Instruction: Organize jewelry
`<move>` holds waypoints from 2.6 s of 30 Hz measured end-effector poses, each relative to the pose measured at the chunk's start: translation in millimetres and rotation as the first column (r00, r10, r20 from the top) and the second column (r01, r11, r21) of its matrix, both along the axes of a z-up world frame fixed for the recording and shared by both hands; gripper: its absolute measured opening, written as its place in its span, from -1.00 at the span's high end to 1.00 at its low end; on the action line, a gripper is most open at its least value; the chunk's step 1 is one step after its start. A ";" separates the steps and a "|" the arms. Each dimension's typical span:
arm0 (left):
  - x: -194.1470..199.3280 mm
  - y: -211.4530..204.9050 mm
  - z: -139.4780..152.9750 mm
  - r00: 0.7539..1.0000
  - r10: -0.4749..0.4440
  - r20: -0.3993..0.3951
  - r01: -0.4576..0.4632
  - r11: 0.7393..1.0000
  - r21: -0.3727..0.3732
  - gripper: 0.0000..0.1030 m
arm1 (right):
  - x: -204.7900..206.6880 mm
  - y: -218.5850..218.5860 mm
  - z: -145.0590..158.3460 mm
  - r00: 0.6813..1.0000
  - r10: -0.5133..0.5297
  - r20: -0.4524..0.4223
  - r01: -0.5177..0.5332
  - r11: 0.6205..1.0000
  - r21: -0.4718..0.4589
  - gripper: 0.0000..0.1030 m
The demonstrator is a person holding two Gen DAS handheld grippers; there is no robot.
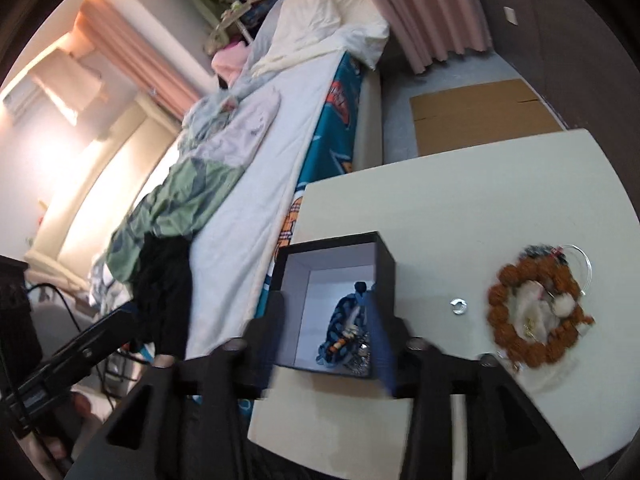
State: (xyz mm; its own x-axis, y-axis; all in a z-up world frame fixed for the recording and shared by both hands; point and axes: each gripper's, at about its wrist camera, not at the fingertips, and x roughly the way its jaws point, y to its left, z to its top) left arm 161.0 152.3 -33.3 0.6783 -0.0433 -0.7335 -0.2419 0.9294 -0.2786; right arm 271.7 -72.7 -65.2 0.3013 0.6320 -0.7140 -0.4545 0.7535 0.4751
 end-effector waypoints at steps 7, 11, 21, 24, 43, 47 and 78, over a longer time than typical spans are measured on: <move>13.1 -29.5 -2.7 0.998 -0.071 0.000 0.071 0.998 0.004 -0.47 | -7.9 -55.6 8.9 0.995 -0.103 -0.005 0.103 0.994 0.023 -0.33; 23.5 -51.6 -5.0 0.993 -0.121 0.000 0.121 0.993 0.006 -0.47 | -8.0 -84.3 13.8 0.987 -0.163 0.000 0.163 0.986 0.031 -0.55; 53.3 -116.4 -14.4 0.961 -0.273 -0.034 0.274 0.961 0.039 -0.47 | -3.8 -151.6 2.8 0.955 -0.294 -0.029 0.295 0.953 0.075 -0.59; 61.6 -136.7 -19.0 0.946 -0.321 -0.049 0.324 0.944 0.067 -0.47 | -5.4 -164.0 -4.7 0.947 -0.320 -0.024 0.321 0.942 0.103 -0.59; 127.0 -190.1 -68.7 0.894 -0.415 -0.171 0.432 0.899 0.074 0.15 | 11.9 -207.4 -60.5 0.931 -0.353 -0.099 0.365 0.914 0.176 -0.40; 142.5 -198.3 -81.1 0.886 -0.421 -0.197 0.442 0.893 0.080 0.15 | 14.4 -212.8 -65.3 0.927 -0.358 -0.109 0.373 0.911 0.178 -0.40; 133.8 -182.3 -12.0 0.910 -0.410 -0.055 0.414 0.903 0.117 1.00 | 31.0 -191.2 -78.7 0.926 -0.294 -0.236 0.346 0.912 0.221 -0.26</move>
